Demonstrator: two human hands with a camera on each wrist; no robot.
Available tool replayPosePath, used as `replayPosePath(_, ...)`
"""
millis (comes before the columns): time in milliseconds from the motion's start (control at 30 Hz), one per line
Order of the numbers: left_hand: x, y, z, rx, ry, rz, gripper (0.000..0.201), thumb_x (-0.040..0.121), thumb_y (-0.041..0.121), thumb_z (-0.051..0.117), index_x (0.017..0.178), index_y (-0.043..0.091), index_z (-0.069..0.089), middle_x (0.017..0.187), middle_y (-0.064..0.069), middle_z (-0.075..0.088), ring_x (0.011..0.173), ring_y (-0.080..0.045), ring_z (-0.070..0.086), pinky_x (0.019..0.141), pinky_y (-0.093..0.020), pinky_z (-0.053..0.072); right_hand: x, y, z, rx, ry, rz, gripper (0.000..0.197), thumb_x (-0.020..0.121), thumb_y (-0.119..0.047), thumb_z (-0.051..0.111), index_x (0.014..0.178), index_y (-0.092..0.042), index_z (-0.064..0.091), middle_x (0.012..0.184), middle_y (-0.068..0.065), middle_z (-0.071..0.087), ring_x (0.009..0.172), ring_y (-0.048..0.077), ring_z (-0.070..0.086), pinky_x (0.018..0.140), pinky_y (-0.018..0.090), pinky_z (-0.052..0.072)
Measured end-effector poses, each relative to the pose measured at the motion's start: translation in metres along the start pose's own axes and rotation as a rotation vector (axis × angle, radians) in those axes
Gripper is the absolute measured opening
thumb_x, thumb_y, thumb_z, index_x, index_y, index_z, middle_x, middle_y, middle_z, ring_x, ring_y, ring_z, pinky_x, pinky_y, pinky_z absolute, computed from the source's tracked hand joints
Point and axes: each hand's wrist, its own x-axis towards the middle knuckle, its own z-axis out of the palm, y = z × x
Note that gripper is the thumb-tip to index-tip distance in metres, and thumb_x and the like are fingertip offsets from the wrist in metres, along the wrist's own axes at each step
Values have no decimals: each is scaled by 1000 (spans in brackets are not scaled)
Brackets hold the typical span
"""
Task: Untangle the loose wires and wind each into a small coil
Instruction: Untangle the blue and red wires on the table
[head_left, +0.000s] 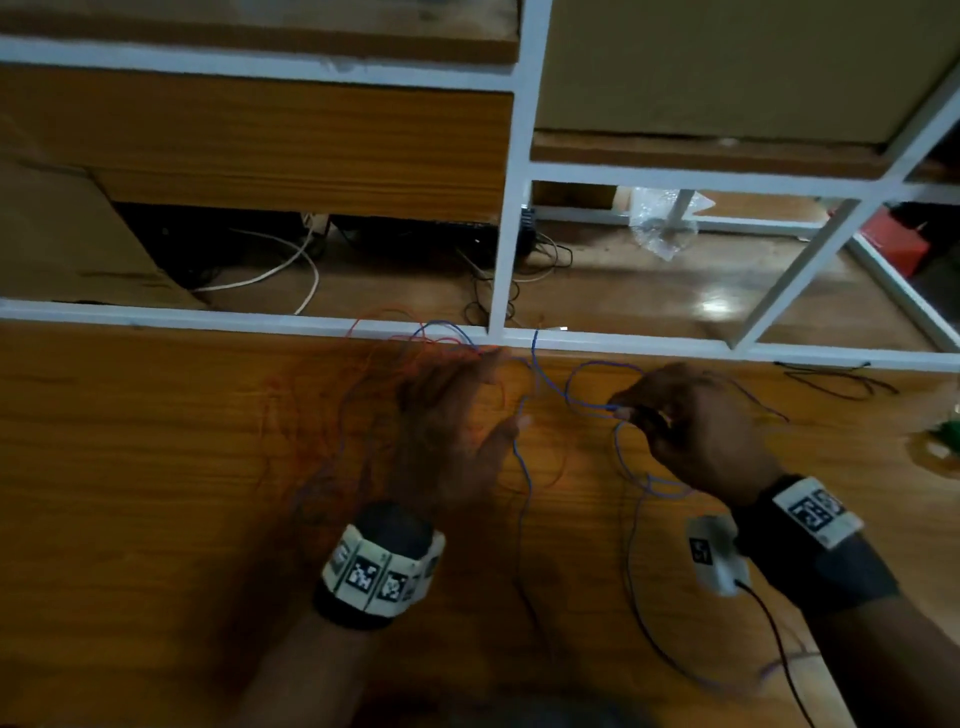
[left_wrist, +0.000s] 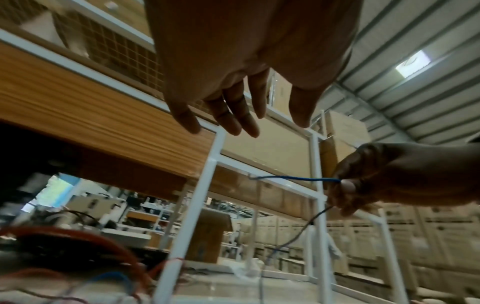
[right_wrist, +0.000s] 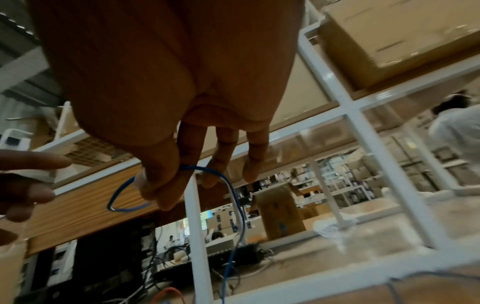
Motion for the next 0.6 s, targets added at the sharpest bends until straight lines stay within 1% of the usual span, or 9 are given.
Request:
replayPosePath(67,-1,21,21,-191,-47,-61,61,84,43,71,141,35,49,117,18,57,113,-13,55,100,-44,46,-27,11,-5,10,49,22,11,89,-8,78,97,-15,81,99,1,75,97,26,65,83,39,53)
replayPosePath(133,-7,29,47,-306,-82,-169,63,83,41,75,140,39,47,117,18,58,113,-9,55,96,-43,49,-58,20,-17,37,119,141,11,95,-16,73,101,-21,81,113,1,69,107,24,59,89,41,50)
replayPosePath(167,-10,31,59,-350,-98,-198,62,83,40,76,138,40,46,116,17,59,111,-7,56,94,-43,51,-73,24,-25,60,161,206,12,96,-19,72,103,-23,81,115,2,65,107,22,58,89,38,48)
replayPosePath(233,-17,35,85,-423,-153,-188,62,83,40,76,137,41,45,113,15,60,108,-8,58,91,-42,52,-102,27,-42,119,229,310,13,95,-19,73,105,-23,80,109,1,59,100,18,61,83,28,47)
replayPosePath(300,-23,41,111,-462,-247,-198,67,82,43,75,140,39,42,113,13,59,106,-6,57,91,-40,52,-128,26,-57,153,237,360,14,95,-15,74,106,-22,80,101,-2,61,96,12,65,77,22,47)
replayPosePath(400,-29,46,150,-377,-373,-290,78,79,45,78,144,40,35,115,12,58,102,-8,57,87,-38,53,-169,27,-73,205,199,436,21,92,-9,72,103,-24,79,100,-6,72,96,14,71,77,35,53)
replayPosePath(467,-32,55,172,-216,-497,-370,81,78,45,79,145,36,34,117,9,63,105,-16,62,88,-38,53,-196,29,-83,278,235,508,16,91,-12,71,101,-22,79,100,-7,75,97,14,72,80,35,54)
replayPosePath(533,-36,72,192,-31,-647,-442,67,80,44,78,136,23,48,109,4,66,107,-22,64,85,-32,49,-219,32,-91,411,267,592,16,90,-16,71,100,-24,80,102,-9,78,98,13,73,83,24,54)
replayPosePath(600,-48,99,212,63,-801,-425,40,83,37,76,112,12,66,104,-3,69,104,-27,66,79,-31,48,-234,39,-95,567,269,611,21,89,-14,70,100,-28,81,106,-11,78,100,9,73,86,20,55)
